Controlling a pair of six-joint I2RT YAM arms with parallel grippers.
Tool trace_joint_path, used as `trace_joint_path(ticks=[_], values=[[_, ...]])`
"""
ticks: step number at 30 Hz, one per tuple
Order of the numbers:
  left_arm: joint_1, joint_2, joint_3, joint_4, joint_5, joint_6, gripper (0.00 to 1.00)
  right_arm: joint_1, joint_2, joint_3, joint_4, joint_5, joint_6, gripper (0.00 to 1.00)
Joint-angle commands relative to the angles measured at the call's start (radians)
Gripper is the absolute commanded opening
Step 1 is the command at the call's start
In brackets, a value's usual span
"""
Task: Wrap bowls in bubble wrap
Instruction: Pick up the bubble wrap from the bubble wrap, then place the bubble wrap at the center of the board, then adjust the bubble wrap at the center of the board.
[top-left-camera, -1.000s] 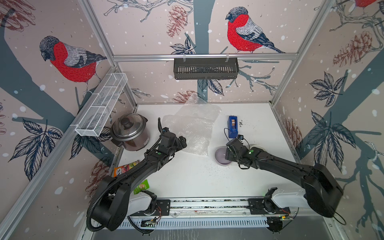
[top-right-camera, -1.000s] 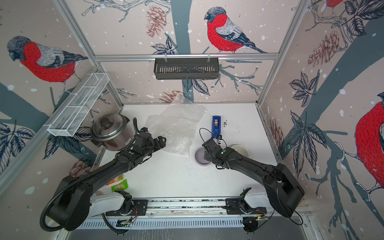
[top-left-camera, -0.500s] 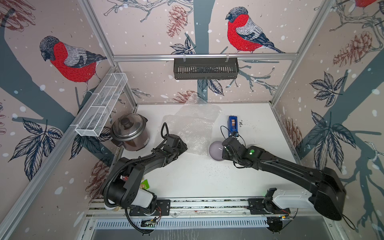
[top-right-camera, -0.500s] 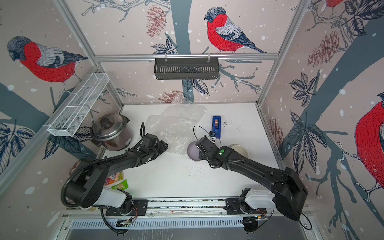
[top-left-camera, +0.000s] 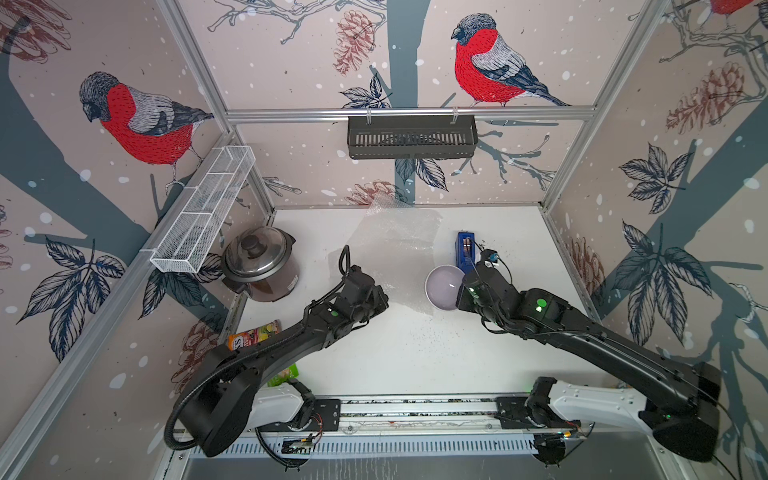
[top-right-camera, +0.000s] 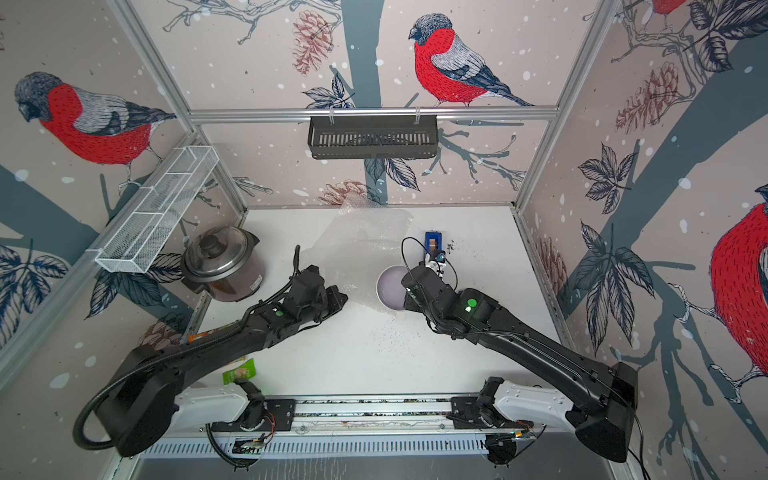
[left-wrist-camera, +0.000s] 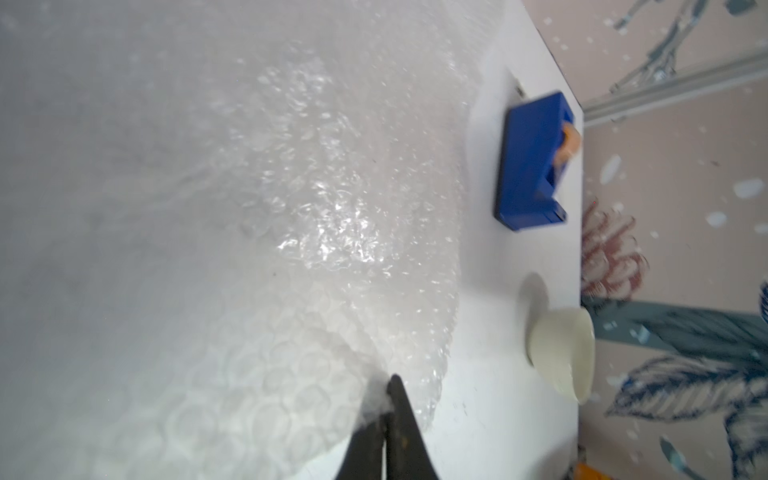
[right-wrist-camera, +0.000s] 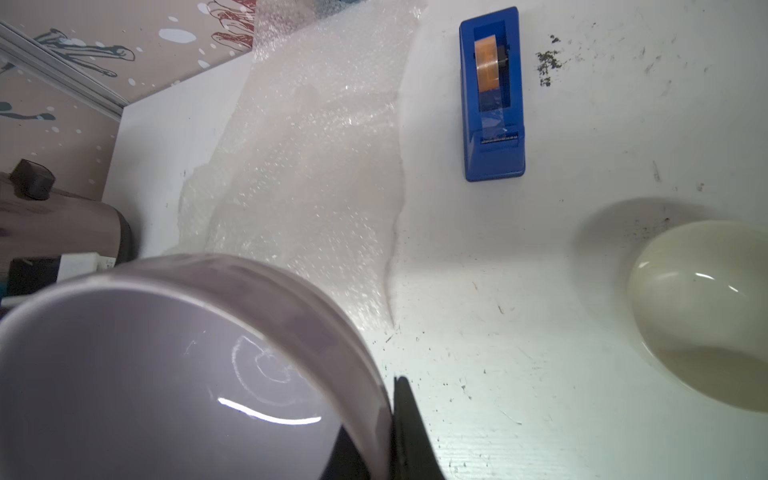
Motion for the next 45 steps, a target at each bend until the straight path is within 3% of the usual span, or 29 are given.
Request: trace_joint_path(ticks=[1,6,8,10,14,18,23,28,35,39,45], values=[[-0.065,-0.057,-0.086,-0.123,-0.044,-0.11,0.0,-0.001,0.038,0.029,0.028,0.007,0.005,0.03],[-0.119,-0.112,-0.175,-0.102,-0.019,-0.19,0.02,0.002,0.116,0.033,0.061,-0.035,0.005,0.03],[-0.127,-0.133,-0.161,-0.134,-0.004,-0.165,0.31,0.004,0.171,0.039,0.085,-0.071,-0.001,0.03],[-0.128,-0.174,-0.132,-0.202,-0.016,-0.121,0.48,0.012,0.227,0.06,0.106,-0.095,-0.015,0.03],[-0.127,-0.304,-0.018,-0.451,-0.227,-0.036,0.63,0.017,0.362,0.109,0.161,-0.127,-0.048,0.03],[-0.083,-0.426,0.003,-0.492,-0.374,0.035,0.68,0.012,0.538,0.159,0.214,-0.167,-0.071,0.02],[0.11,-0.367,0.027,-0.458,-0.294,0.122,0.67,0.011,0.736,0.226,0.257,-0.205,-0.105,0.01],[0.204,-0.277,0.06,-0.373,-0.27,0.196,0.69,0.024,0.816,0.215,0.243,-0.23,-0.121,0.01],[0.333,-0.165,0.063,-0.296,-0.228,0.247,0.75,0.115,0.71,-0.021,0.154,-0.223,-0.054,0.01],[0.35,-0.086,0.044,-0.233,-0.194,0.248,0.76,0.135,0.593,-0.148,0.15,-0.209,0.014,0.01],[0.353,0.043,0.041,-0.23,-0.182,0.208,0.74,0.103,0.549,-0.044,0.071,-0.132,0.021,0.01]])
